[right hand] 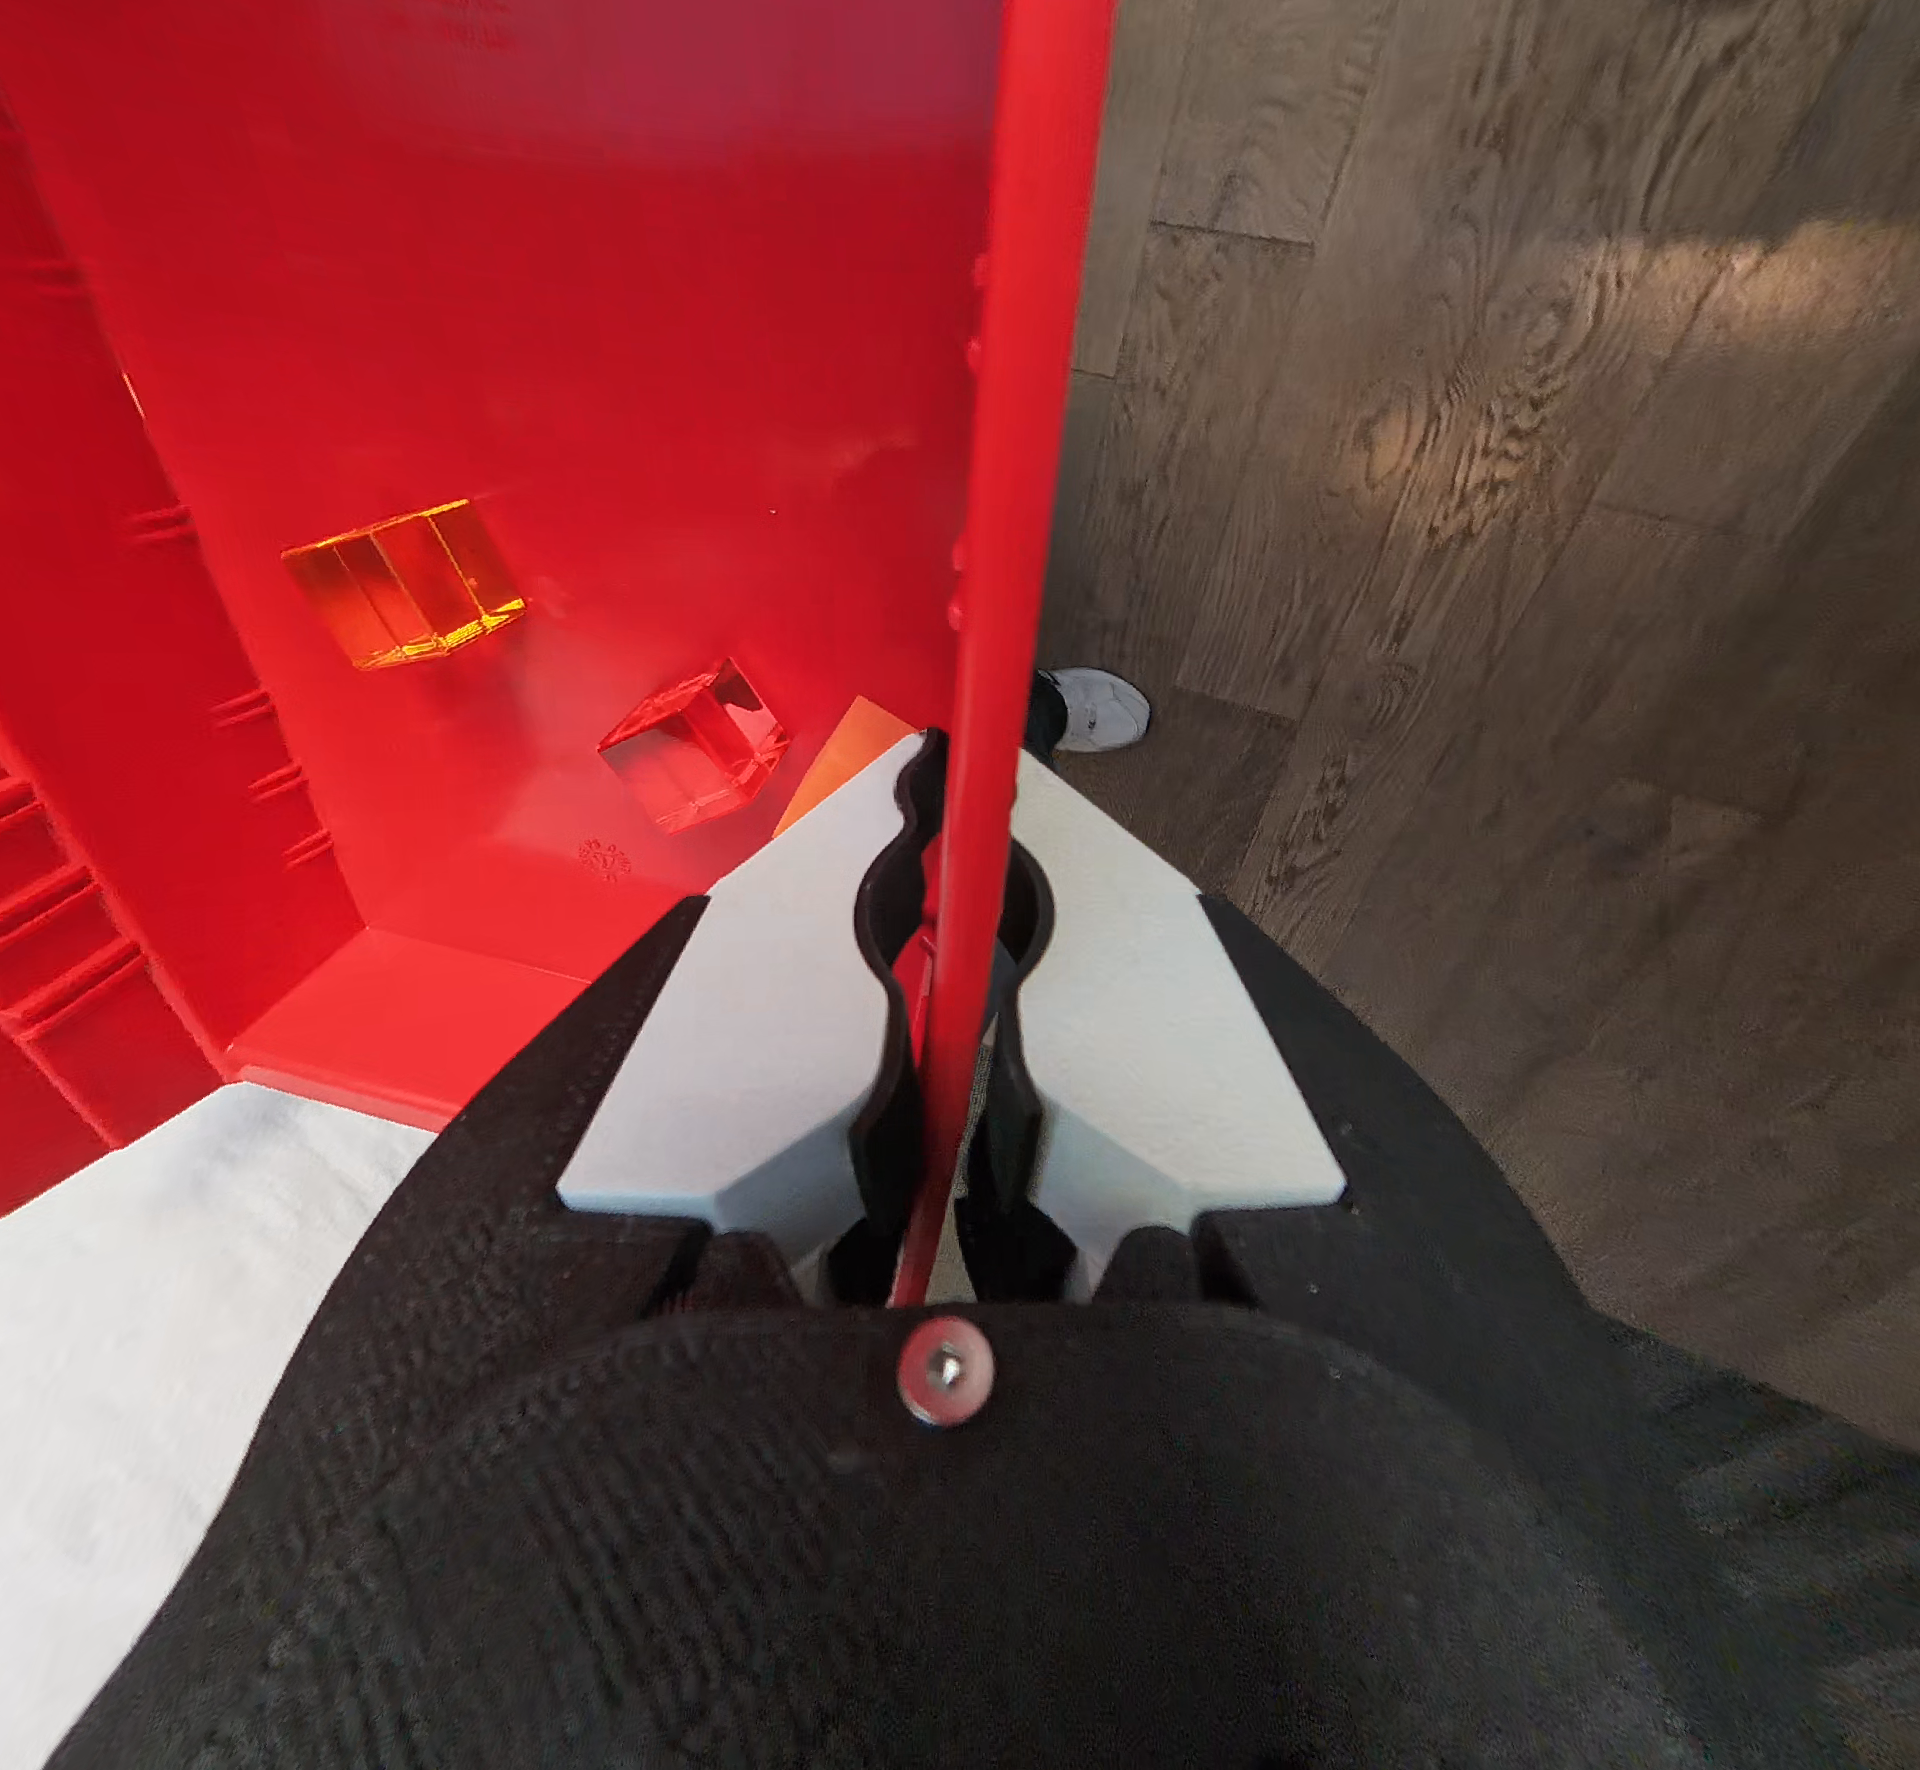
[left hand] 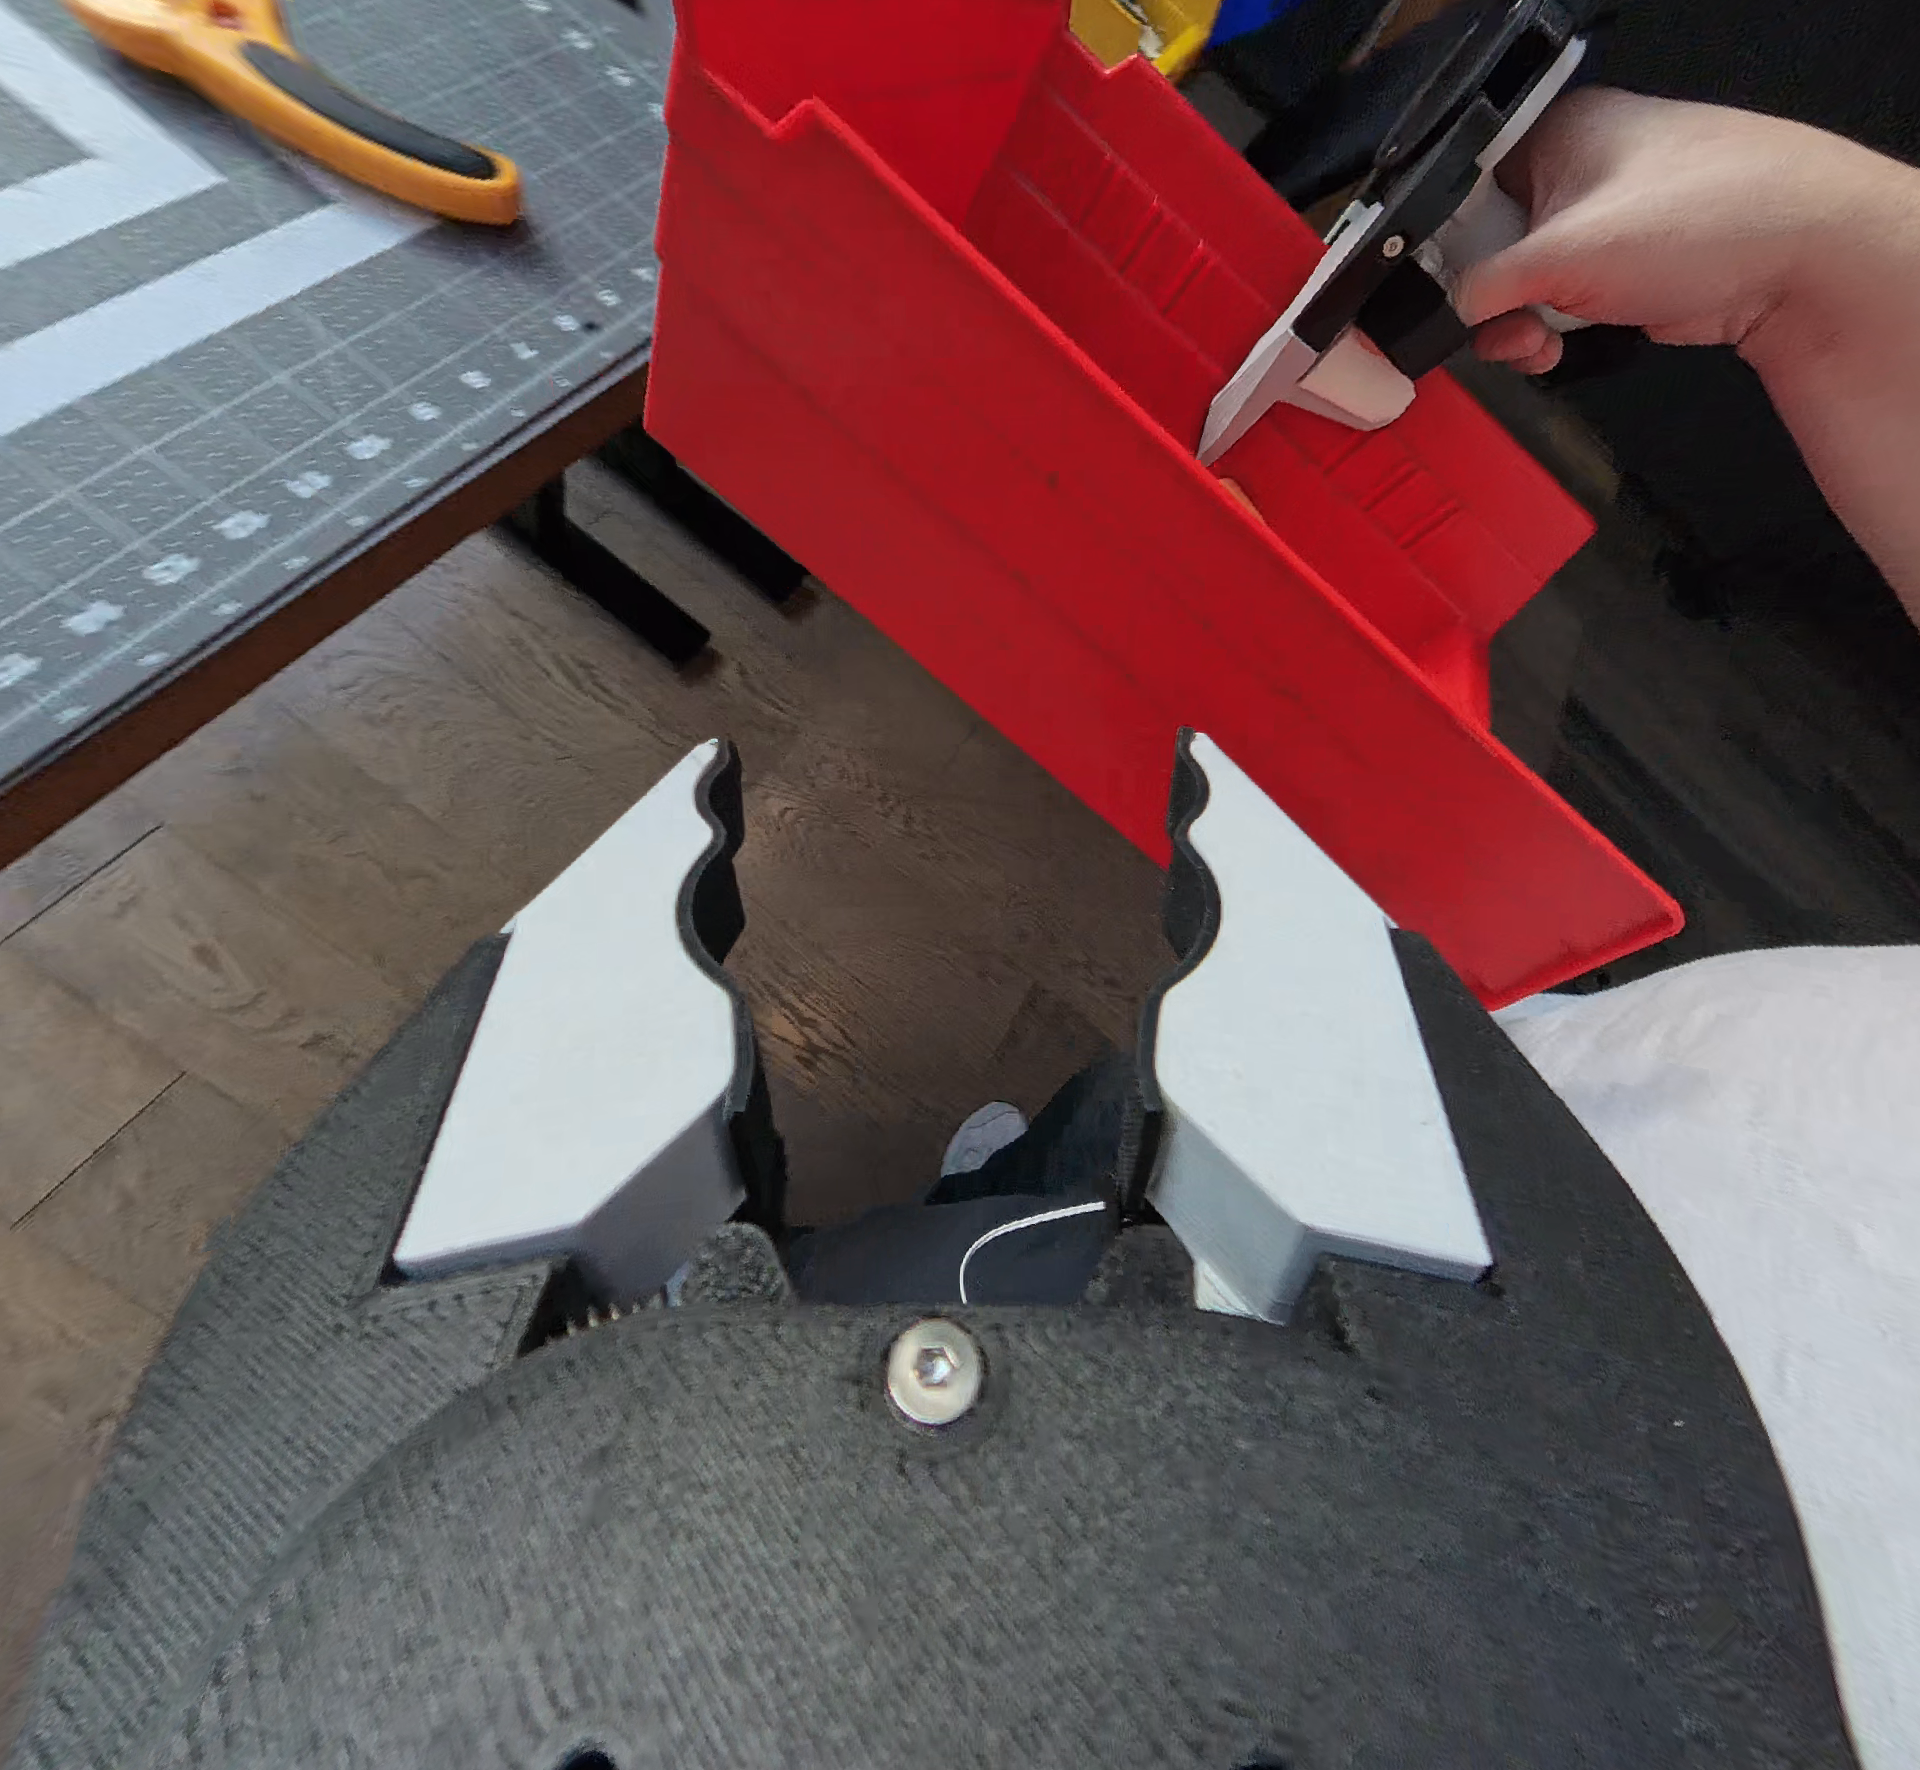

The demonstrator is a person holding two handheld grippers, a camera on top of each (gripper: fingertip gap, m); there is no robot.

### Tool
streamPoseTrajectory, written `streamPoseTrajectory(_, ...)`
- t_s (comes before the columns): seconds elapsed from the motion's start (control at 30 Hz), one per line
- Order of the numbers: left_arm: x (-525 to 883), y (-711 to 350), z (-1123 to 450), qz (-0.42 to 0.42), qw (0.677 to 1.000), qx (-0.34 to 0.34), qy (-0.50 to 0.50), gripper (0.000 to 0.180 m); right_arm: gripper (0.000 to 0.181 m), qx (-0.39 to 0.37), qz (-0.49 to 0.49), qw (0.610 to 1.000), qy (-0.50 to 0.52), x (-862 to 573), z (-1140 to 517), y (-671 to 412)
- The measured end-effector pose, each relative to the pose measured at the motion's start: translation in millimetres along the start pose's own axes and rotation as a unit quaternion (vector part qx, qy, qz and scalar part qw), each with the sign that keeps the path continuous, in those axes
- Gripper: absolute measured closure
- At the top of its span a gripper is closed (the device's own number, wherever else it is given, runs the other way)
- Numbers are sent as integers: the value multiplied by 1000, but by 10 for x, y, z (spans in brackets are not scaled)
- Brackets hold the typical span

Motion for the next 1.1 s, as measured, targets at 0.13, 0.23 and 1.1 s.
streamPoseTrajectory(0.13, -1414, -332, -916, -15, 989, 8, 147, 98, 179, -31, -114, 992, 34, -1070, 738, 1468)
streamPoseTrajectory(0.23, -2462, -594, -1447, -71, 966, 41, 244, 99, 179, -67, -207, 975, 52, -1714, 1171, 2572)
streamPoseTrajectory(1.1, -8934, -2184, -5718, -408, 691, 167, 573, 115, 179, -335, -649, 683, 20, -5069, 3288, 7526)
Point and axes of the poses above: each gripper's, where its closed fingertips meet, z back along the fingers, y out of its underside, x = y × z across the jaws, the point moved 8 cm from there along z, back along the fingers, and after that the axes turned 10 degrees about -y, right-handed, at the moved point
